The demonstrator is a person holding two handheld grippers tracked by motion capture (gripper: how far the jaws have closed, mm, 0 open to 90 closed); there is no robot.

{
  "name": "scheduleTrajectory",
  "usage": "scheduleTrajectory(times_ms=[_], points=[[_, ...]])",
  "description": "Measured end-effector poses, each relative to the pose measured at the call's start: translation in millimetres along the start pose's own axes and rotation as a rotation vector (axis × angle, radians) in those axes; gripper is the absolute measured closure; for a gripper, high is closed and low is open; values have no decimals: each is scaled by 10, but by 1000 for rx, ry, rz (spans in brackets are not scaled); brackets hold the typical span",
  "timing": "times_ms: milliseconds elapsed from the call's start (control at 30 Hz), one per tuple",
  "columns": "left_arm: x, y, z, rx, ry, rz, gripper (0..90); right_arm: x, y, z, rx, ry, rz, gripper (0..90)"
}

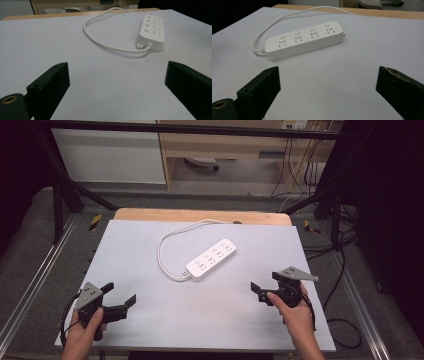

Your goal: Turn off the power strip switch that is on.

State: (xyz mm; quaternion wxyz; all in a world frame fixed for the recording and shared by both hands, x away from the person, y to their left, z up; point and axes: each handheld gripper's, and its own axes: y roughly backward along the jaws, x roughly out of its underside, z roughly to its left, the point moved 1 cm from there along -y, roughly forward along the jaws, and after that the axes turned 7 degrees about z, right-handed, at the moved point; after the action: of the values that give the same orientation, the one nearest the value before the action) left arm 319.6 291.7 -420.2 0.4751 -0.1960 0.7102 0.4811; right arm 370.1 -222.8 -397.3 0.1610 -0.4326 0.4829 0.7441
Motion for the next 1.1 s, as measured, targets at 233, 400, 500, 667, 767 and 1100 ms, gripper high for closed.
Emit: scheduleTrajectory(times_ms=[233, 400, 500, 667, 767, 1100], points=[[11, 5, -43, 16, -10, 5, 54, -272, -97, 38, 5, 32, -12, 49], [18, 8, -74, 22, -12, 11, 54, -444, -161, 70, 16, 58, -25, 158], [20, 13, -77, 21, -16, 11, 54, -552, -204, 81, 1, 60, -36, 184], [23, 13, -73, 24, -11, 13, 54, -692, -260, 82, -4, 58, -45, 196], [24, 12, -71, 26, -12, 15, 54, -754, -284, 82, -4, 58, -53, 192], [27, 8, -71, 25, -8, 18, 53, -901, -397, 92, 17, 63, -50, 34]])
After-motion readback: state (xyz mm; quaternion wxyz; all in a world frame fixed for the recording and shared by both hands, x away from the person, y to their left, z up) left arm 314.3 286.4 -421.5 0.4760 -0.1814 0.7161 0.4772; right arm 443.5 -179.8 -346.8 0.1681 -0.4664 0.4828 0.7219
